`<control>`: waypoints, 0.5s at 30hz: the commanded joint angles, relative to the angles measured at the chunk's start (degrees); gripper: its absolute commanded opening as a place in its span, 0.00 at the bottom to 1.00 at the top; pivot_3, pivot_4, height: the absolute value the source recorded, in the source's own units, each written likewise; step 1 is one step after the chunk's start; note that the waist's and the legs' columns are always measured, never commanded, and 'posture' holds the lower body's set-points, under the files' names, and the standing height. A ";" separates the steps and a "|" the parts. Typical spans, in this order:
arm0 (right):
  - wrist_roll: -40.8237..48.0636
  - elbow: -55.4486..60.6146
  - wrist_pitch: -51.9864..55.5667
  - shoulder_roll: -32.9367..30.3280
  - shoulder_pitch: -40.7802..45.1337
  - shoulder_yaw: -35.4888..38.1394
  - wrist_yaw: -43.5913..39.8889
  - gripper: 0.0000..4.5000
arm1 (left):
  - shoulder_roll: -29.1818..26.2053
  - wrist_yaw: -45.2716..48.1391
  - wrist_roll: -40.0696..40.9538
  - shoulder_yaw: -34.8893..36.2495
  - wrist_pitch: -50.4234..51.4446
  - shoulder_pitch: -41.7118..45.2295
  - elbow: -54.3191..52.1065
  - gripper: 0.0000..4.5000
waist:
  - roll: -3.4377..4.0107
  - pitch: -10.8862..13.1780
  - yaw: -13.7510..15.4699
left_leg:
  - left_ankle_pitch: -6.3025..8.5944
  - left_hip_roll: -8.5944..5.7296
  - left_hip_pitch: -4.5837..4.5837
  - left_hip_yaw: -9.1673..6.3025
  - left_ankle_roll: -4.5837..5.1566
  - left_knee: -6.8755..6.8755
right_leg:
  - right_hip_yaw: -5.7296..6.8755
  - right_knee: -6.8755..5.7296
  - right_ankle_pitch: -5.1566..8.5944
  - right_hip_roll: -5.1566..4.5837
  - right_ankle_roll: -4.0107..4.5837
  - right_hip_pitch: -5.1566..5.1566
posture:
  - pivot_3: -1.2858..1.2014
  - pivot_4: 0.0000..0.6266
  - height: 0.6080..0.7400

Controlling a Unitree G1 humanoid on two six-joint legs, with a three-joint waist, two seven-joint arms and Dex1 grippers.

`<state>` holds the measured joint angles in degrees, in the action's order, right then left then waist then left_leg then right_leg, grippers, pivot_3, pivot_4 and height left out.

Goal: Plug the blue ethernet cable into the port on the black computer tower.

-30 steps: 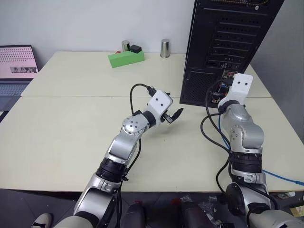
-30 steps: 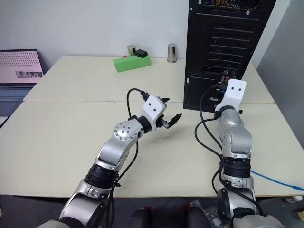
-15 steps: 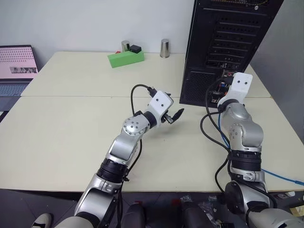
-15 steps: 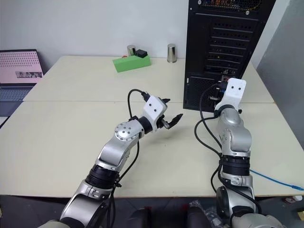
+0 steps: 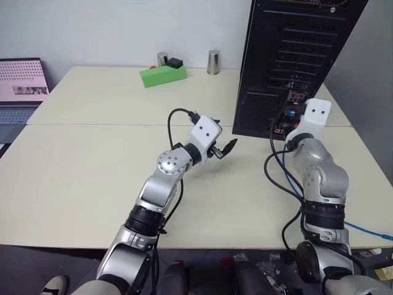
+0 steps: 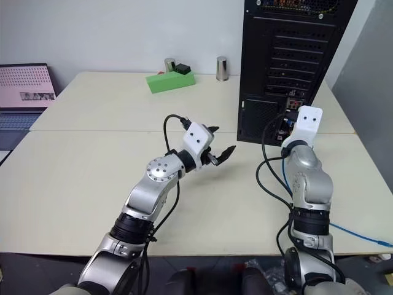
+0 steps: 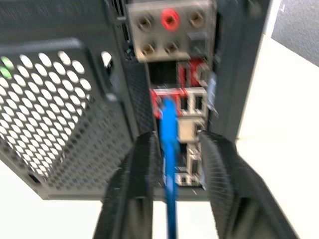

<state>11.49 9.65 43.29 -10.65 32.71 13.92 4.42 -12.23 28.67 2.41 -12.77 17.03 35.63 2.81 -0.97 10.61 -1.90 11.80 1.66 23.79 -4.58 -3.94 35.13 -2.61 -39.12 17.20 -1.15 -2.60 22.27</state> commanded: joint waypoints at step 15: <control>17.44 24.88 2.03 -24.83 -17.15 8.70 -30.61 0.99 | -10.41 19.31 4.59 5.27 -6.80 13.12 18.23 1.00 | -0.01 0.01 -0.08 | 0.01 -0.01 0.00 -0.02 0.01 0.00 | 0.05 0.07 0.01 0.02 -0.02 -0.03 | 0.52 0.24 1.00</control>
<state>27.43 33.15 47.25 -33.99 15.49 19.75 -24.42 -21.70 45.63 6.11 -8.59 13.33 46.71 20.43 -0.98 10.62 -1.98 11.81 1.65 23.78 -4.61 -3.93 35.14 -2.55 -39.05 17.21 -1.13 -2.62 22.22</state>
